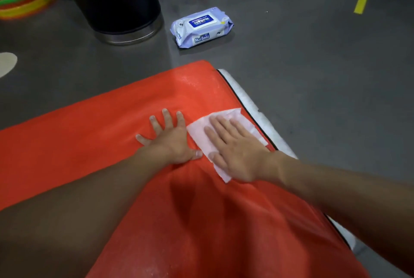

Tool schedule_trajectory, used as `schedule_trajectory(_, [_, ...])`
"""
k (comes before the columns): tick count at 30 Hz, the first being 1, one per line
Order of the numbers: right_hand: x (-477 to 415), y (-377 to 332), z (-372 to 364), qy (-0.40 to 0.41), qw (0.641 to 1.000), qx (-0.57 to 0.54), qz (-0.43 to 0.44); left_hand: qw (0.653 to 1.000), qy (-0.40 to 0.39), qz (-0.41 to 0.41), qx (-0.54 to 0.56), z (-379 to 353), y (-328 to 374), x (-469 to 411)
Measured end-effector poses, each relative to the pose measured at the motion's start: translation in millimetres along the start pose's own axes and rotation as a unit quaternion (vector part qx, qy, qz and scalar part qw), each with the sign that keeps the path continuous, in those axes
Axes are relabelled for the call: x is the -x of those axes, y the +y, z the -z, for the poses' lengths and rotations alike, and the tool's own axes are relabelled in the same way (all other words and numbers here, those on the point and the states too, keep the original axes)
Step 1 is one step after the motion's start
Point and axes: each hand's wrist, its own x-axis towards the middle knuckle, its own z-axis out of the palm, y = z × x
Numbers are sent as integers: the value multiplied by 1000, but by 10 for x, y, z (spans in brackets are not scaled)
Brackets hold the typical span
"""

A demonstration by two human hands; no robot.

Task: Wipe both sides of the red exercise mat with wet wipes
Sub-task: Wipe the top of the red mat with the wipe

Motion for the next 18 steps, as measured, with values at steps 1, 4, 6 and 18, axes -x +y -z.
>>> schedule_trajectory(1, [65, 64, 2, -9, 1000, 4, 22, 1000, 6, 0, 1, -10, 6, 50])
schedule_trajectory(4, [23, 204, 32, -2, 998, 0, -64, 999, 10, -34, -16, -120, 88, 294])
schedule_trajectory(6, [-3, 80, 8, 25, 991, -9, -129, 997, -40, -61, -24, -253, 145, 503])
schedule_trajectory(18, [588, -385, -156, 27, 977, -39, -207, 996, -49, -69, -35, -450, 177, 667])
